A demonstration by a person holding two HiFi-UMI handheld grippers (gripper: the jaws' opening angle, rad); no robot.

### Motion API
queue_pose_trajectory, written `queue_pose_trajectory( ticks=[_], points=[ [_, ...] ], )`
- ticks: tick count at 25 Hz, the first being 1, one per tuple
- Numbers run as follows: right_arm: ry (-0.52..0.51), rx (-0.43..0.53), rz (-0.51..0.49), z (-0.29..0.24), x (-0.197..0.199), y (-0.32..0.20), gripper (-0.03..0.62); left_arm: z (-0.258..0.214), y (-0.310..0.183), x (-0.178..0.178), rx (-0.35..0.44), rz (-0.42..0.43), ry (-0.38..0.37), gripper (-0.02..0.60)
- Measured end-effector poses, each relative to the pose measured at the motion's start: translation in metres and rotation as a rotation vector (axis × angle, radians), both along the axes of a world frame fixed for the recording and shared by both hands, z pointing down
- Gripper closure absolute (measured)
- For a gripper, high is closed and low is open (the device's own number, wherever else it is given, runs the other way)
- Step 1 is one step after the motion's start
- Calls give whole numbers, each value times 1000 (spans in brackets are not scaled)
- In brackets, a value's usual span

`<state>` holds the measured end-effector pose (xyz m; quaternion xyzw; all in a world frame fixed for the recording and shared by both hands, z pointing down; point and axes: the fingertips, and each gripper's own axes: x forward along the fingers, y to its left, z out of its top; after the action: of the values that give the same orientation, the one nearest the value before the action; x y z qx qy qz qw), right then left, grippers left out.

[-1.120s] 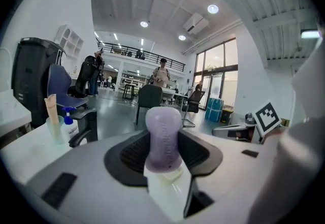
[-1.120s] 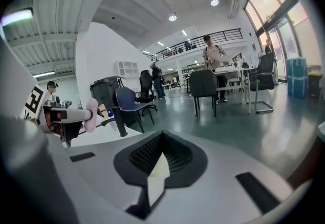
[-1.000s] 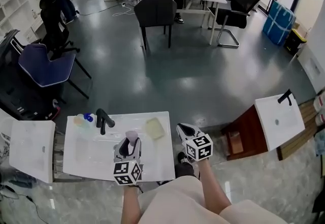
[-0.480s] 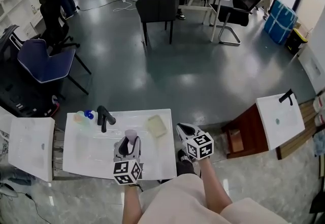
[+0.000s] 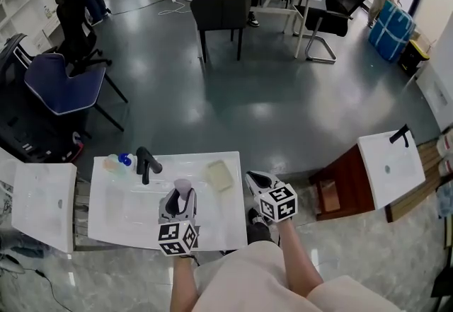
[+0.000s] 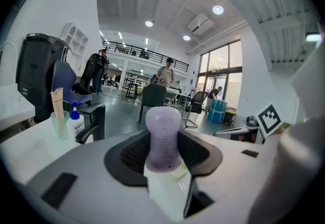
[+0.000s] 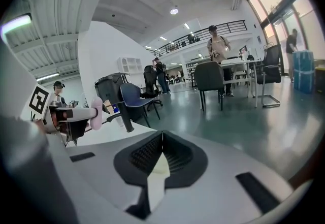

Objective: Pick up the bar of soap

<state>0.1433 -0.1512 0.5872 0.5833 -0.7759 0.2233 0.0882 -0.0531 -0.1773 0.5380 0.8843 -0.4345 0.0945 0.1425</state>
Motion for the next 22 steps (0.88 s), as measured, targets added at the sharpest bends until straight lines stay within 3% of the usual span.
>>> queue_pose_trajectory(
  ticks=[22],
  points=[
    [-19, -7, -10, 8, -2, 9, 588, 5, 7, 2, 5, 17, -11, 402]
  ],
)
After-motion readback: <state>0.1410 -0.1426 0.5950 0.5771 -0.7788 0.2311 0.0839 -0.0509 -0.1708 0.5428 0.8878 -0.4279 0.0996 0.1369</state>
